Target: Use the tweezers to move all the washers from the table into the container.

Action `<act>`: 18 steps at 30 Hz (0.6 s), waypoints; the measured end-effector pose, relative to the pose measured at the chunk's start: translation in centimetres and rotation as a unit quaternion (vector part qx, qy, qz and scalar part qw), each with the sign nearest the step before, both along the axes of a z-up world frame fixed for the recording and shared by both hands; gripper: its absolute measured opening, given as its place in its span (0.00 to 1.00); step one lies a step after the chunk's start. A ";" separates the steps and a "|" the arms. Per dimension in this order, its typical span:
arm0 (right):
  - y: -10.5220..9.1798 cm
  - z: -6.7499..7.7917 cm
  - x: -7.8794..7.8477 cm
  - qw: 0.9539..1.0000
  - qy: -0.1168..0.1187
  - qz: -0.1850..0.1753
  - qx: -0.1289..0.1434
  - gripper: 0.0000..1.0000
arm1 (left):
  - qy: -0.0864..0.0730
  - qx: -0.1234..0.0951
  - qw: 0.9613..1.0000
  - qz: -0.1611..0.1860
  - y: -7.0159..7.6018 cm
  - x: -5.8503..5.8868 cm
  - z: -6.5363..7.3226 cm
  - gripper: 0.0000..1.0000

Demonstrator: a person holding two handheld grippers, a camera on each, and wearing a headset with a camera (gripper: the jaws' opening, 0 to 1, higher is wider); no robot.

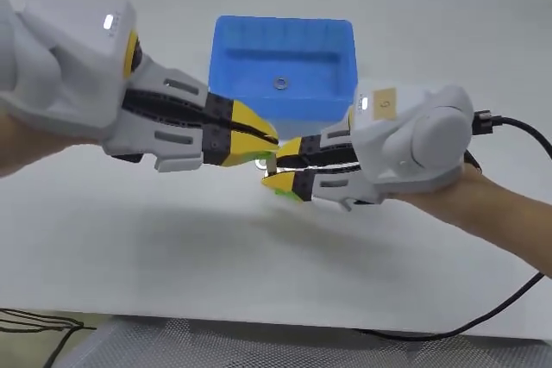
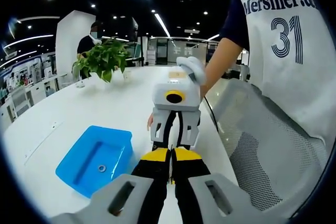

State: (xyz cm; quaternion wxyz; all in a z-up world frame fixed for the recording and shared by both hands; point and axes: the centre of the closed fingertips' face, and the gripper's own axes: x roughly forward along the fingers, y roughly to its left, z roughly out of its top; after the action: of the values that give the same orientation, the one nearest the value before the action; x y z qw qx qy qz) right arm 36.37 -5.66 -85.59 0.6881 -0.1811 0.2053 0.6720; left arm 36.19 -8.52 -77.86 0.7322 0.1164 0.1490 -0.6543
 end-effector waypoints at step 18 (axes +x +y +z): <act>0.2 0.6 -0.3 1.000 -0.016 0.006 -0.002 0.10 | 0.007 0.002 1.000 0.001 -0.1 -0.2 0.8 0.05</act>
State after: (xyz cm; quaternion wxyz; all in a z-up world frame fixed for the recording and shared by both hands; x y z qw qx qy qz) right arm 36.09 -5.51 -84.99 0.6870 -0.1941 0.1950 0.6725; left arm 35.99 -8.62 -77.05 0.7314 0.1127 0.1558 -0.6542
